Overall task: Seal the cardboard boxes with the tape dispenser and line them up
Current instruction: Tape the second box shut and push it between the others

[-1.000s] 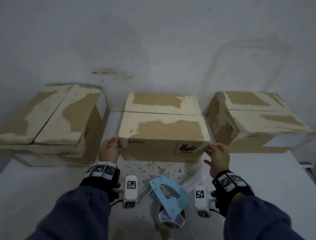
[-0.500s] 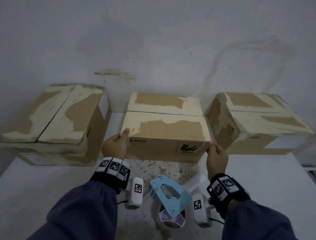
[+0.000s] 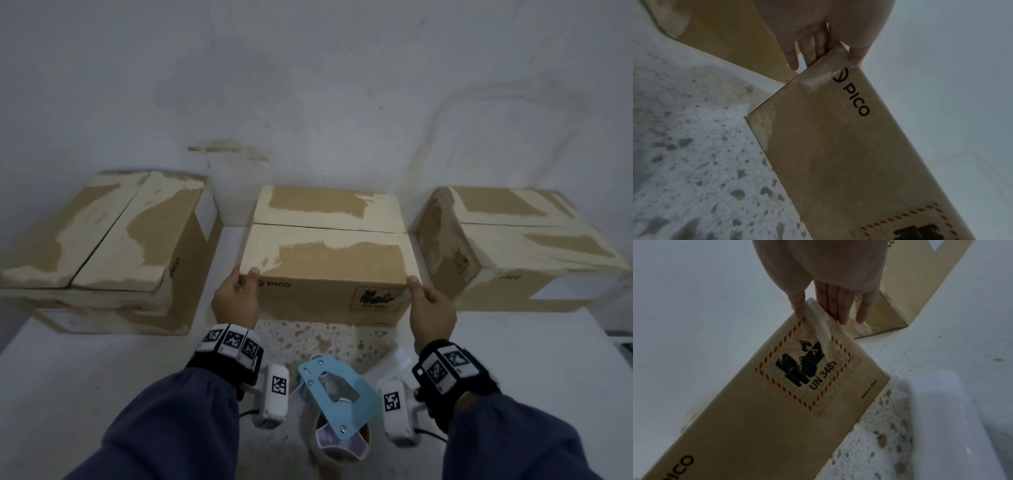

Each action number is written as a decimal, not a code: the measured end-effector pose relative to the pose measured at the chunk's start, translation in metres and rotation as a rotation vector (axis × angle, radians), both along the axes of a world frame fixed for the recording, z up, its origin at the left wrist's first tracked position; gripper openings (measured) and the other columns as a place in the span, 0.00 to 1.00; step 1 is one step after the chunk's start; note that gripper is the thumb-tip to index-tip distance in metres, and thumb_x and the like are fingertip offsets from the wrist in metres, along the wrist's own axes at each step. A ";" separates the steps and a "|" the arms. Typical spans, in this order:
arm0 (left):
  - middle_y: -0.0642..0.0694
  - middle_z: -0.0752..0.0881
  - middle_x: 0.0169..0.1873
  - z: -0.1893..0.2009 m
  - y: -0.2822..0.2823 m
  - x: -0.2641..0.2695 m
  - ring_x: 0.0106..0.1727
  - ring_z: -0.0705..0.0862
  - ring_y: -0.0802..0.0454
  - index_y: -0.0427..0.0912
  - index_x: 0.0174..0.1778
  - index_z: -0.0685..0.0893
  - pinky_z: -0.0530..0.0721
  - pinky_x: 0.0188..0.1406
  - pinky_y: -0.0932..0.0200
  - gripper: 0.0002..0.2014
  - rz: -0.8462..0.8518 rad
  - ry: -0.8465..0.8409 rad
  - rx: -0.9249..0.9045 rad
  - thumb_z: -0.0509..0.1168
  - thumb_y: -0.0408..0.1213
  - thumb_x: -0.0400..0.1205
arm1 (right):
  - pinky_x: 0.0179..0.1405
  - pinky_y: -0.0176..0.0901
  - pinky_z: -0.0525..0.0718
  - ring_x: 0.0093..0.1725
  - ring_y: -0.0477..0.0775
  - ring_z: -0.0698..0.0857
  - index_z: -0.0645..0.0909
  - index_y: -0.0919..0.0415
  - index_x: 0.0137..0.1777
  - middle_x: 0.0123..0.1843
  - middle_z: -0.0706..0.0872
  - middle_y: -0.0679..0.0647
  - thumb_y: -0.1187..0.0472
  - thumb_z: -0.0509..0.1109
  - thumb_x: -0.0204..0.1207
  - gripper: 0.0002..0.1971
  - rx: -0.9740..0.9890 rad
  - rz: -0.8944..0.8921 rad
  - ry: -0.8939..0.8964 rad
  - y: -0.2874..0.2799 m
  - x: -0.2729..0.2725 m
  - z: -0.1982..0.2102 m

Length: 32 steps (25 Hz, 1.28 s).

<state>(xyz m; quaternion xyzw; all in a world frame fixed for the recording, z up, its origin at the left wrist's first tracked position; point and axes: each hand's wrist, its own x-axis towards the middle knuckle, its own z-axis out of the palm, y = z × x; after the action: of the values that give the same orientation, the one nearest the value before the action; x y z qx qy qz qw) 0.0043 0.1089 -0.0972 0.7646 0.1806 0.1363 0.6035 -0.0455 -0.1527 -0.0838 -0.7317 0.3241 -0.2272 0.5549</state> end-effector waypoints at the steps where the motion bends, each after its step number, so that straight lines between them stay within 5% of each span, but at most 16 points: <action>1: 0.41 0.86 0.46 0.000 0.000 -0.003 0.51 0.83 0.47 0.31 0.63 0.83 0.79 0.58 0.54 0.22 0.022 -0.007 -0.026 0.67 0.44 0.80 | 0.31 0.41 0.69 0.29 0.52 0.69 0.76 0.73 0.31 0.26 0.71 0.58 0.48 0.68 0.78 0.26 0.002 0.007 -0.002 -0.001 0.000 0.000; 6: 0.41 0.85 0.41 0.007 0.007 0.003 0.48 0.83 0.41 0.34 0.47 0.85 0.77 0.47 0.56 0.10 0.046 0.003 0.041 0.67 0.39 0.80 | 0.39 0.41 0.73 0.33 0.45 0.76 0.82 0.60 0.35 0.30 0.79 0.50 0.50 0.72 0.75 0.14 0.092 0.029 0.005 -0.010 -0.001 0.003; 9: 0.37 0.79 0.63 0.007 0.006 0.018 0.68 0.76 0.40 0.33 0.68 0.73 0.73 0.63 0.53 0.16 -0.087 0.010 0.028 0.56 0.32 0.85 | 0.42 0.43 0.74 0.39 0.51 0.76 0.77 0.59 0.36 0.35 0.78 0.51 0.54 0.72 0.74 0.11 0.205 0.081 0.030 -0.018 0.007 0.004; 11: 0.44 0.67 0.77 0.005 0.006 0.026 0.78 0.66 0.47 0.39 0.81 0.60 0.63 0.77 0.53 0.24 -0.175 0.038 -0.074 0.49 0.30 0.87 | 0.53 0.47 0.75 0.55 0.54 0.76 0.78 0.58 0.57 0.54 0.80 0.53 0.55 0.65 0.78 0.11 0.282 0.182 0.039 -0.015 0.012 0.007; 12: 0.45 0.67 0.77 0.003 0.007 0.030 0.78 0.66 0.48 0.40 0.81 0.59 0.62 0.78 0.52 0.25 -0.195 0.047 -0.153 0.47 0.28 0.86 | 0.55 0.47 0.75 0.59 0.54 0.75 0.74 0.57 0.65 0.60 0.78 0.52 0.54 0.61 0.79 0.16 0.283 0.248 0.051 -0.011 0.011 0.009; 15: 0.43 0.72 0.74 -0.001 0.009 0.036 0.72 0.73 0.46 0.38 0.80 0.64 0.68 0.76 0.50 0.24 -0.186 0.054 -0.347 0.50 0.28 0.86 | 0.49 0.40 0.73 0.54 0.49 0.76 0.73 0.53 0.63 0.54 0.79 0.45 0.58 0.54 0.84 0.11 0.241 0.362 0.090 -0.009 0.010 0.017; 17: 0.40 0.74 0.74 -0.003 0.010 0.037 0.73 0.74 0.43 0.36 0.78 0.69 0.68 0.77 0.47 0.22 -0.154 0.058 -0.393 0.56 0.31 0.85 | 0.61 0.42 0.68 0.61 0.47 0.72 0.72 0.53 0.70 0.60 0.75 0.45 0.57 0.54 0.85 0.16 0.216 0.368 0.108 -0.017 0.009 0.019; 21: 0.34 0.78 0.68 0.012 0.016 0.055 0.60 0.79 0.43 0.30 0.72 0.72 0.77 0.60 0.52 0.22 -0.184 0.134 -0.293 0.64 0.28 0.81 | 0.52 0.47 0.74 0.55 0.57 0.78 0.77 0.65 0.57 0.51 0.81 0.57 0.51 0.60 0.83 0.16 0.091 0.354 0.165 -0.033 0.026 0.021; 23: 0.38 0.71 0.75 0.019 0.019 0.067 0.69 0.75 0.41 0.34 0.79 0.64 0.73 0.61 0.53 0.26 -0.307 0.200 -0.206 0.59 0.27 0.83 | 0.46 0.46 0.75 0.53 0.57 0.78 0.75 0.65 0.56 0.48 0.79 0.54 0.55 0.61 0.81 0.13 0.074 0.372 0.194 -0.035 0.039 0.024; 25: 0.47 0.64 0.78 0.023 0.021 0.074 0.75 0.68 0.45 0.42 0.83 0.53 0.70 0.66 0.53 0.31 -0.442 0.232 -0.129 0.55 0.28 0.84 | 0.57 0.51 0.77 0.63 0.58 0.76 0.69 0.61 0.70 0.63 0.78 0.53 0.61 0.59 0.81 0.18 0.128 0.399 0.207 -0.034 0.053 0.028; 27: 0.44 0.68 0.74 0.023 0.024 0.079 0.63 0.76 0.46 0.45 0.83 0.54 0.77 0.51 0.53 0.37 -0.541 0.249 -0.222 0.59 0.30 0.77 | 0.62 0.52 0.77 0.69 0.58 0.74 0.63 0.55 0.78 0.73 0.73 0.54 0.65 0.54 0.80 0.25 0.199 0.441 0.205 -0.031 0.062 0.031; 29: 0.37 0.73 0.70 0.019 0.025 0.083 0.51 0.80 0.45 0.43 0.82 0.58 0.80 0.40 0.53 0.41 -0.587 0.231 -0.373 0.59 0.31 0.68 | 0.44 0.46 0.78 0.54 0.55 0.81 0.75 0.54 0.65 0.58 0.81 0.55 0.65 0.52 0.81 0.17 0.279 0.442 0.177 -0.025 0.065 0.038; 30: 0.36 0.74 0.68 0.019 0.023 0.082 0.49 0.81 0.46 0.43 0.81 0.59 0.82 0.38 0.54 0.39 -0.576 0.219 -0.419 0.59 0.31 0.70 | 0.38 0.44 0.76 0.46 0.52 0.81 0.77 0.52 0.58 0.49 0.82 0.54 0.65 0.51 0.82 0.14 0.315 0.436 0.162 -0.022 0.064 0.042; 32: 0.40 0.76 0.66 0.019 0.021 0.080 0.50 0.82 0.49 0.44 0.80 0.61 0.85 0.37 0.61 0.30 -0.556 0.199 -0.411 0.60 0.34 0.81 | 0.38 0.41 0.76 0.45 0.48 0.81 0.74 0.49 0.60 0.49 0.82 0.51 0.63 0.52 0.82 0.14 0.278 0.484 0.132 -0.019 0.062 0.047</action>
<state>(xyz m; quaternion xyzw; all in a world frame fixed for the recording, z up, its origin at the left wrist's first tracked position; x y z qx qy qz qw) 0.0844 0.1298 -0.0783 0.6566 0.0472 -0.1472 0.7382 0.0170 -0.1718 -0.0364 -0.7178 0.2034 0.0066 0.6659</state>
